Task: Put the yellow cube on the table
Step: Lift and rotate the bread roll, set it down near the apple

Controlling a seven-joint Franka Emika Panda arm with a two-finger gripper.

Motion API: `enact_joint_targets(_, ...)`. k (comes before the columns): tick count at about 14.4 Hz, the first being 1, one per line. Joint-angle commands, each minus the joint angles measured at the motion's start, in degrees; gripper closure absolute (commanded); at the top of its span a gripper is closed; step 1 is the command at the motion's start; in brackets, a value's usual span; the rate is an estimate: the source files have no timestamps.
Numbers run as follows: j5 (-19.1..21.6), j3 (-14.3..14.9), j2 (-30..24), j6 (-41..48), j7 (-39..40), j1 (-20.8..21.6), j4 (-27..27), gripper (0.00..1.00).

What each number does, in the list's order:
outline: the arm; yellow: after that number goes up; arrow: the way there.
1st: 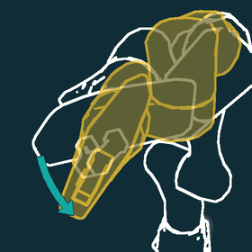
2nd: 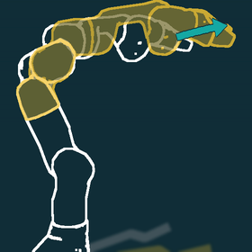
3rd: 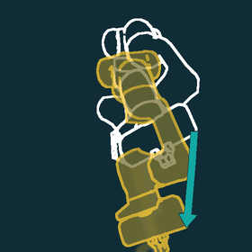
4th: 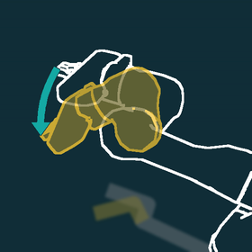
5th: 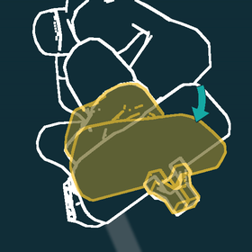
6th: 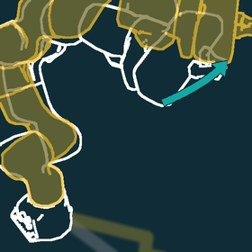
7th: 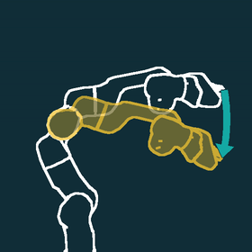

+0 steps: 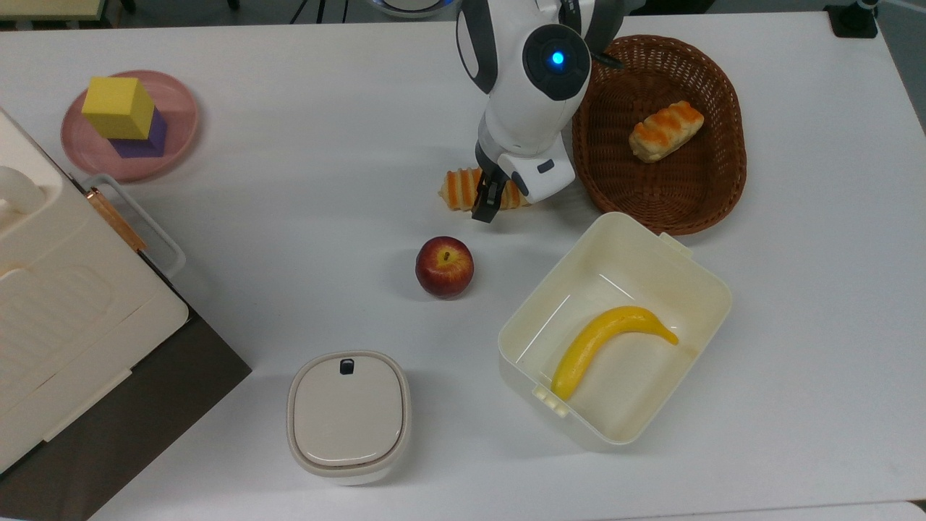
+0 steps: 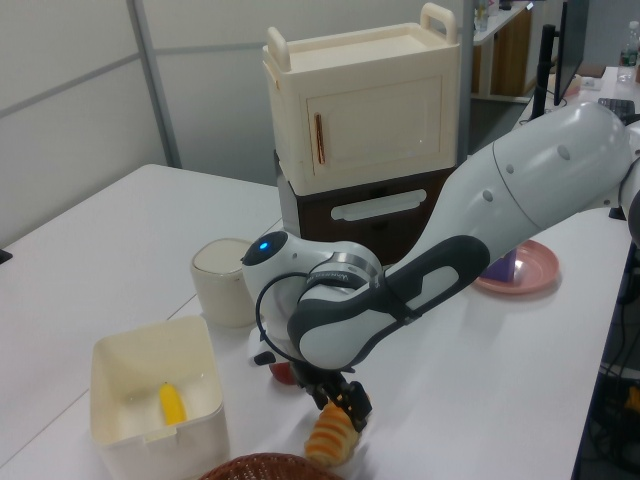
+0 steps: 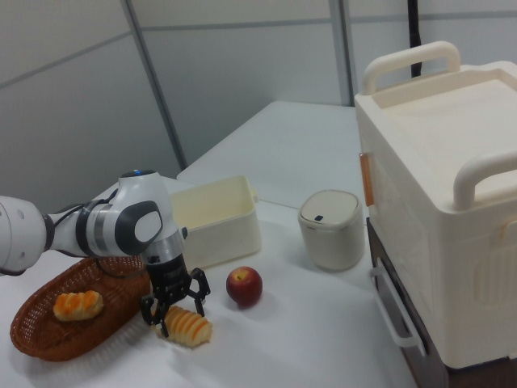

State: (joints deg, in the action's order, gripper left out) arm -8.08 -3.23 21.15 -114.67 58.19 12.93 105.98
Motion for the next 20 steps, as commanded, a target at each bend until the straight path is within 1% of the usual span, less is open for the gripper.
enact_joint_targets(1, -0.89, 0.15, -1.02, -1.35, 0.08, 0.35, 0.99, 0.47)
enact_joint_targets(2, -0.89, 0.15, -1.55, -1.00, -0.18, -0.09, 0.81, 0.47)
enact_joint_targets(4, -0.71, 0.15, -3.56, 0.40, -0.45, -0.97, 0.72, 0.51)
enact_joint_targets(5, -0.62, 0.15, -4.79, 1.89, -0.36, -1.76, 0.55, 0.52)
enact_joint_targets(6, -0.36, 0.15, -5.76, 2.78, -0.45, -1.85, 0.55, 0.52)
enact_joint_targets(8, -0.18, 0.15, -7.43, 6.02, -1.93, -1.77, -1.11, 0.52)
enact_joint_targets(11, -0.10, 0.15, -8.75, 6.65, -6.41, -1.59, -2.27, 0.52)
enact_joint_targets(15, -0.10, 0.15, -8.67, 6.65, -6.95, -1.68, -2.18, 0.50)
enact_joint_targets(16, -0.01, 0.15, -8.76, 6.74, -6.95, -1.76, -2.18, 0.11)
enact_joint_targets(17, -0.01, 0.15, -8.85, 7.26, -7.12, -1.77, -2.18, 0.00)
enact_joint_targets(20, 0.08, 0.24, -9.55, 7.36, -8.27, -3.60, -2.18, 0.00)
